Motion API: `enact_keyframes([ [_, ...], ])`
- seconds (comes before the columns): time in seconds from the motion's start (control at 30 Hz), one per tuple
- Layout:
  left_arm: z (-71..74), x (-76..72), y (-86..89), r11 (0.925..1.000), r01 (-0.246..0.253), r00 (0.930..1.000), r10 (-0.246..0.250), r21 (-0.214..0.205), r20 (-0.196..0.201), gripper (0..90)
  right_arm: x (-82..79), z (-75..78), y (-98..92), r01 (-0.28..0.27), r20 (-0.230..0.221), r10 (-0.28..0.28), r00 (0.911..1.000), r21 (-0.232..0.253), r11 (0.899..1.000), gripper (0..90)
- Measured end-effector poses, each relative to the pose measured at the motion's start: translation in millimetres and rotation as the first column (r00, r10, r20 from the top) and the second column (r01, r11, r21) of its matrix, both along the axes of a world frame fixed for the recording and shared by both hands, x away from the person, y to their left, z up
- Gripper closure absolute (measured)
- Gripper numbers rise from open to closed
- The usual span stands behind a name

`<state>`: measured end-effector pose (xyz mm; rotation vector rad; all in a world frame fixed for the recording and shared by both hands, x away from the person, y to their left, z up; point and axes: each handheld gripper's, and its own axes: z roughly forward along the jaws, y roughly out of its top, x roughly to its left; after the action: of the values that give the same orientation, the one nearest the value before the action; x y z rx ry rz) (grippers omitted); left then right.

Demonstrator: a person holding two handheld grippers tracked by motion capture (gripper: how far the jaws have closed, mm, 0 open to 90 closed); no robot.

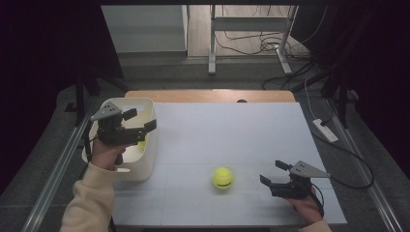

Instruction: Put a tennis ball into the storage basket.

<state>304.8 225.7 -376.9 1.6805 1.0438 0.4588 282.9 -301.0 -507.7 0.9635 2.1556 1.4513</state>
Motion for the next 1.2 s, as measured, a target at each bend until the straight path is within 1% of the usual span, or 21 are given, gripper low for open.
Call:
enact_keyframes([
  [0.17, -2.0, -1.8, -4.2, 0.9999, 0.014, 0.9999, -0.014, 0.002, -0.004, 12.0, -0.2, -0.4, 0.1, -0.003, 0.001, 0.003, 1.0, -0.011, 1.0, 13.3],
  [0.3, -3.4, -3.7, -8.9, 0.9995, 0.033, 0.9995, -0.033, -0.001, -0.006, 12.1, -1.0, 0.0, -0.4, -0.007, 0.003, 0.007, 1.0, -0.012, 1.0, 13.3],
  [0.4, -5.2, -4.8, -14.6, 0.9985, 0.054, 0.9985, -0.054, 0.007, -0.009, 12.1, -1.3, 0.1, -0.2, -0.007, 0.004, 0.007, 1.0, -0.013, 1.0, 13.3],
  [0.5, -6.5, -6.1, -18.4, 0.9977, 0.067, 0.9977, -0.067, 0.005, -0.01, 12.1, -0.5, 0.0, 0.4, -0.009, 0.007, 0.009, 0.9999, -0.015, 1.0, 13.3],
  [0.83, -10.0, -9.2, -27.7, 0.9956, 0.093, 0.9956, -0.093, 0.008, -0.008, 12.0, 0.4, -0.2, 0.5, -0.01, 0.008, 0.01, 0.9999, -0.016, 1.0, 13.3],
  [0.9, -11.6, -10.3, -32.1, 0.9935, 0.113, 0.9935, -0.113, 0.012, -0.007, 12.0, 0.5, -0.3, 0.8, -0.012, 0.008, 0.012, 0.9999, -0.019, 1.0, 13.3],
  [1.03, -15.0, -11.7, -38.6, 0.9899, 0.141, 0.9899, -0.141, 0.015, -0.016, 12.0, 0.2, 0.2, 0.4, -0.004, 0.009, 0.004, 1.0, -0.017, 1.0, 13.3],
  [1.2, -16.0, -12.2, -43.4, 0.9868, 0.16, 0.987, -0.16, 0.023, -0.018, 11.8, 1.2, 0.5, 1.0, -0.003, 0.011, 0.003, 0.9999, -0.022, 1.0, 13.2],
])
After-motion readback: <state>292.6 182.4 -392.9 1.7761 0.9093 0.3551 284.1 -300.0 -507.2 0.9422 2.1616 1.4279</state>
